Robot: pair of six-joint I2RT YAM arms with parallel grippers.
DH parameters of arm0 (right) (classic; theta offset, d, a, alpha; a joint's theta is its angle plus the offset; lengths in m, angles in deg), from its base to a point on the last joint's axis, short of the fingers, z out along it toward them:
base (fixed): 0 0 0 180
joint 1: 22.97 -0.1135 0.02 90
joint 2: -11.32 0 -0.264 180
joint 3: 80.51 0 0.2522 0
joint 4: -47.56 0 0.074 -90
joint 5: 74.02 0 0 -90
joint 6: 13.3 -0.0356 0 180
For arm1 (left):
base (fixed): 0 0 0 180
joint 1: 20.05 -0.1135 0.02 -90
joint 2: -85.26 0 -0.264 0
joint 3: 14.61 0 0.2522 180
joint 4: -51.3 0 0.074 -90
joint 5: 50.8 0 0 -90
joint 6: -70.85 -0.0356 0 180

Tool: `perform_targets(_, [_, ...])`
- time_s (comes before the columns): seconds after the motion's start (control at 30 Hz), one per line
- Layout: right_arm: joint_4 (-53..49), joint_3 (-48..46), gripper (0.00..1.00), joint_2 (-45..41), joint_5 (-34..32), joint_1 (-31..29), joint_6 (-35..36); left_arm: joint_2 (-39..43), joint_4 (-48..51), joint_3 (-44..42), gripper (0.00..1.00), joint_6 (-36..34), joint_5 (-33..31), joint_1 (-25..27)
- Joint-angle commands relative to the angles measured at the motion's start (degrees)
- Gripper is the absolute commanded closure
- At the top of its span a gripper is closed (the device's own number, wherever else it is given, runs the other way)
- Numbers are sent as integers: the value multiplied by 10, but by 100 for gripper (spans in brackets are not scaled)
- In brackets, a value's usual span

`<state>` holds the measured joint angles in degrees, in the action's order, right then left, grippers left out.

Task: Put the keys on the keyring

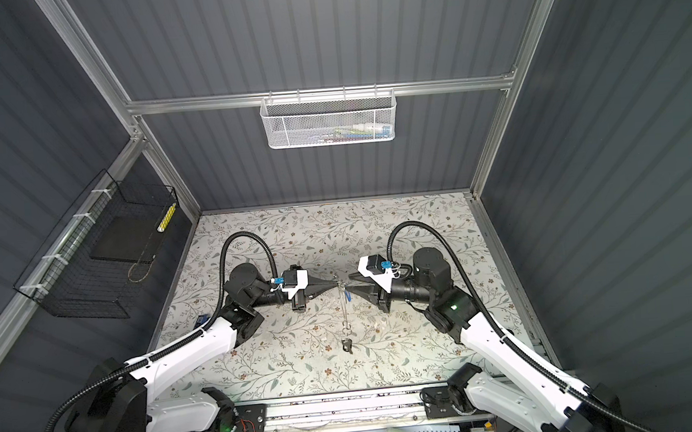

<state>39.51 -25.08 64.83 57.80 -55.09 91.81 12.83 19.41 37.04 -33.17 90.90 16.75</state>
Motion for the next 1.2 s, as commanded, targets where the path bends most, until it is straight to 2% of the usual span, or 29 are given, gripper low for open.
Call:
perform_targets(0.0, [13,22,71,10,25,-7,5,-3,-20,16,100,10,17,-1])
perform_targets(0.33, [-32,36,80,25,10,-16,45,0,-13,21,100,6,26,-1])
perform_targets(0.67, [-31,34,95,25,21,-16,52,-4,-8,28,100,7,38,-1])
perform_targets(0.9, [-36,37,100,20,22,-16,52,-5,42,39,100,-21,47,-1])
perform_targets(0.93, [-47,38,100,21,20,-16,54,-3,52,41,99,-29,46,-1])
perform_targets(1.0, [-76,47,100,21,13,-16,60,7,100,49,80,-66,34,-1])
perform_targets(1.07, [-117,57,100,20,5,-16,66,25,217,74,68,-161,8,0])
perform_targets(1.17, [-178,74,100,24,-9,-15,72,44,364,116,64,-277,-42,7])
